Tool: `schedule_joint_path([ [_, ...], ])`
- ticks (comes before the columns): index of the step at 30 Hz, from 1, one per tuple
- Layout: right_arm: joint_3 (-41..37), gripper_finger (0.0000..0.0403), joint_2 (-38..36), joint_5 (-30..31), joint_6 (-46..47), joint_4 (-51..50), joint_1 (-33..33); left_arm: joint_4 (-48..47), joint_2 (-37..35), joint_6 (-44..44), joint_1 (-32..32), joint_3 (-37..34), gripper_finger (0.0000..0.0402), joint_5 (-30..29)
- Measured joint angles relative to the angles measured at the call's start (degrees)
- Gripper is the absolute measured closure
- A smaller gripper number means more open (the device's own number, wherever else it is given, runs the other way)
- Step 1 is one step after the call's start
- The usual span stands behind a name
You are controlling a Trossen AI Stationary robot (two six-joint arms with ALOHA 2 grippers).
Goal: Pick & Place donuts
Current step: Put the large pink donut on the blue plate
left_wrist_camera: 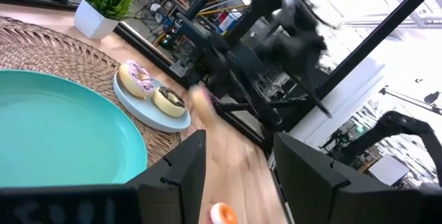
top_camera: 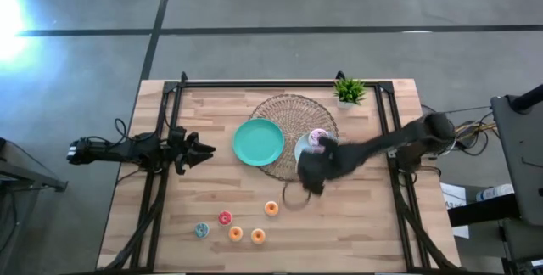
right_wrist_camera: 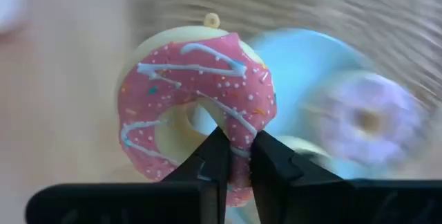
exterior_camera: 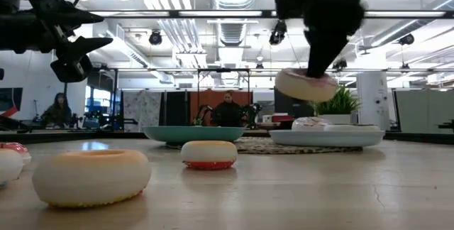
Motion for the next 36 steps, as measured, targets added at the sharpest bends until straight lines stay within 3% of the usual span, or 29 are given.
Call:
schedule_joint_path([
  [5, -5.86, 0.0366, -4.87, -0.65, 1.59, 0.89, -9.20, 0.05, 0.00, -0.01, 0.00, 0.00, 0.0257, 0.00],
  [8, -8.16, 0.0363, -4.27, -5.88, -0.19, 5.54, -12.53, 0.05, 0.00, -0.30, 0.00, 0.00, 0.0257, 0.00],
  [11, -8.66, 0.0363, -2.50, -7.61, -3.05, 9.33, -12.90, 0.05, 0.02, -0.46, 0.00, 0.00, 0.0257, 0.00],
  [21, -6.47, 0.0357, 3.36, -7.74, -6.77, 8.51, -12.46, 0.06, 0.02, -0.85, 0.00, 0.00, 0.0257, 0.00],
  [24, -5.66, 0.0333, 2.55, -7.76, -8.18, 8.11, -12.48, 0.05, 0.02, -1.18, 0.00, 0.00, 0.0257, 0.00],
  [32, -5.72, 0.0225, 3.09, -7.51, -8.10, 6.14, -12.36, 0.07, 0.02, -1.11, 0.00, 0.00, 0.0257, 0.00],
  [36, -5.68, 0.0190, 2.67, -4.61, -8.28, 6.21, -11.14, 0.07, 0.02, -1.16, 0.00, 0.00, 0.0257, 0.00],
])
